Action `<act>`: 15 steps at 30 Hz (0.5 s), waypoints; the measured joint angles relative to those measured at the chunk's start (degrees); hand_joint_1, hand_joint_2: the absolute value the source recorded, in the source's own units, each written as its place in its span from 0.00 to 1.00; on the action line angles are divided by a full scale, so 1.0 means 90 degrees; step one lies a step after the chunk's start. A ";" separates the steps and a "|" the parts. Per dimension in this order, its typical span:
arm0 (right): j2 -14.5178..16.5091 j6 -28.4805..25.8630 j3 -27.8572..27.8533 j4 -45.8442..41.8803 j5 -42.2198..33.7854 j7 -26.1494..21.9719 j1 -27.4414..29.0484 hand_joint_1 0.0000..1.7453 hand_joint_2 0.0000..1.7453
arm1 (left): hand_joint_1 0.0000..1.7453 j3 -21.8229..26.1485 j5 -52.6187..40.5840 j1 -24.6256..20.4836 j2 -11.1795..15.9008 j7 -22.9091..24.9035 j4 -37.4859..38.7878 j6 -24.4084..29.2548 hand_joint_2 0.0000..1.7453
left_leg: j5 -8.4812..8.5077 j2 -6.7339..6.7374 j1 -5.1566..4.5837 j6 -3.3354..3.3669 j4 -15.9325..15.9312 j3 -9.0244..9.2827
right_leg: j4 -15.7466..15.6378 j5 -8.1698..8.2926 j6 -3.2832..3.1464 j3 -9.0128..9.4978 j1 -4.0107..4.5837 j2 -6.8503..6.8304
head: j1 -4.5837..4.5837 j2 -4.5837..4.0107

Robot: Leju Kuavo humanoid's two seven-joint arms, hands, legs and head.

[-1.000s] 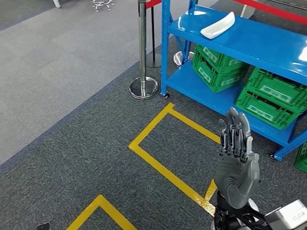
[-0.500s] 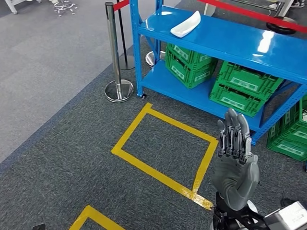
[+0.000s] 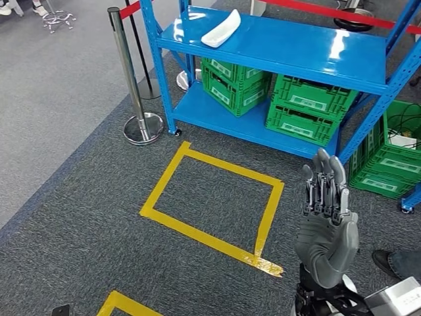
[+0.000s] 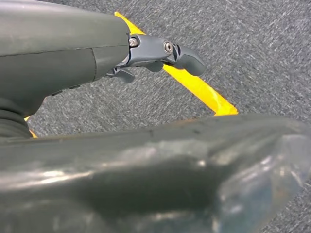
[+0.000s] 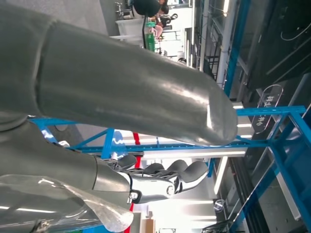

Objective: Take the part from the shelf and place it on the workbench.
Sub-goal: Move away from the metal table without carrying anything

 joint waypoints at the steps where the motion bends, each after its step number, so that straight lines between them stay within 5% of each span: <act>1: 0.0000 0.0000 -0.0001 0.0000 0.0000 0.0000 0.0000 0.00 0.00 | 0.00 0.0000 0.0000 0.0002 -0.0002 0.0001 0.0000 0.0000 0.00 | 0.0006 0.0000 0.0006 -0.0011 -0.0012 0.0002 | 0.0001 -0.0005 -0.0010 0.0000 0.0008 -0.0001 | 0.0001 0.0000; 8: 0.0000 -0.0053 -0.0001 0.0000 0.0019 0.0001 0.0000 0.00 0.00 | 0.00 0.0009 0.0000 0.0002 -0.0004 0.0001 0.0000 -0.0009 0.00 | 0.0029 -0.0001 0.0023 -0.0172 -0.0054 0.0007 | 0.0021 -0.0013 -0.0047 -0.0012 0.0021 -0.0009 | 0.0002 0.0000; 15: 0.0000 -0.0097 0.0001 0.0005 0.0061 0.0001 -0.0001 0.00 0.00 | 0.00 0.0104 0.0007 0.0002 -0.0013 0.0001 0.0000 -0.0019 0.00 | 0.0026 -0.0001 0.0008 -0.0189 -0.0041 0.0001 | 0.0021 -0.0002 -0.0052 -0.0016 0.0004 -0.0011 | 0.0004 0.0000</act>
